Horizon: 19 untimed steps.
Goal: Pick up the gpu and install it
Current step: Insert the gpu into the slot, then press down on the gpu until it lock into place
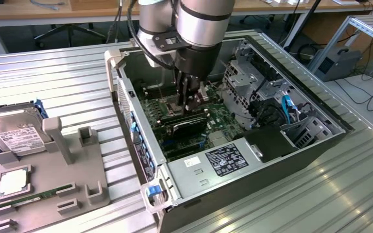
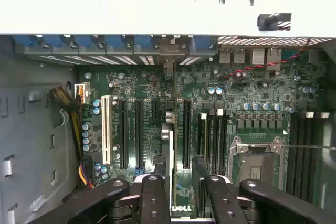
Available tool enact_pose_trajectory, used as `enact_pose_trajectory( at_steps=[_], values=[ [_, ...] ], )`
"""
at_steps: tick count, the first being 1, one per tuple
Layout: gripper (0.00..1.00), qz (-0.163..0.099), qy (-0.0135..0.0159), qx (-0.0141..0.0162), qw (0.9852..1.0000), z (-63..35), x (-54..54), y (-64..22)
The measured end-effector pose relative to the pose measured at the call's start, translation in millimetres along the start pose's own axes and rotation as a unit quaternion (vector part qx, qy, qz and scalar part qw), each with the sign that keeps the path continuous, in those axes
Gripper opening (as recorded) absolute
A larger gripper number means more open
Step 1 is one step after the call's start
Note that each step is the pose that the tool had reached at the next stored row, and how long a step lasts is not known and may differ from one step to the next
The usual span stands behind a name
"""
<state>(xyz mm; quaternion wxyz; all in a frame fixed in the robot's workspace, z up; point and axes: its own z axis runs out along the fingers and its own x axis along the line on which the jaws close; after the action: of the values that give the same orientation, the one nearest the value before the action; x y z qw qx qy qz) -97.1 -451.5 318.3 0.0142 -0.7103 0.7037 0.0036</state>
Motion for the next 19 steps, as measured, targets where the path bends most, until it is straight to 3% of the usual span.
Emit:
enact_pose_trajectory(
  at_steps=[1,15,16,18,19],
  values=[
    [0.34,0.0,-0.0001,0.0001,1.0,-15.6,-1.7,-0.4],
    [0.34,0.0,-0.0001,0.0001,1.0,-16.2,-1.9,-0.4],
    [0.25,0.0,-0.0001,0.0,1.0,-16.2,-1.9,-0.4],
    [0.25,0.0,-0.0001,0.0001,1.0,-16.2,-1.9,-0.4],
    [0.13,0.0,-0.0001,0.0,1.0,-16.2,-1.9,-0.4]
  ],
)
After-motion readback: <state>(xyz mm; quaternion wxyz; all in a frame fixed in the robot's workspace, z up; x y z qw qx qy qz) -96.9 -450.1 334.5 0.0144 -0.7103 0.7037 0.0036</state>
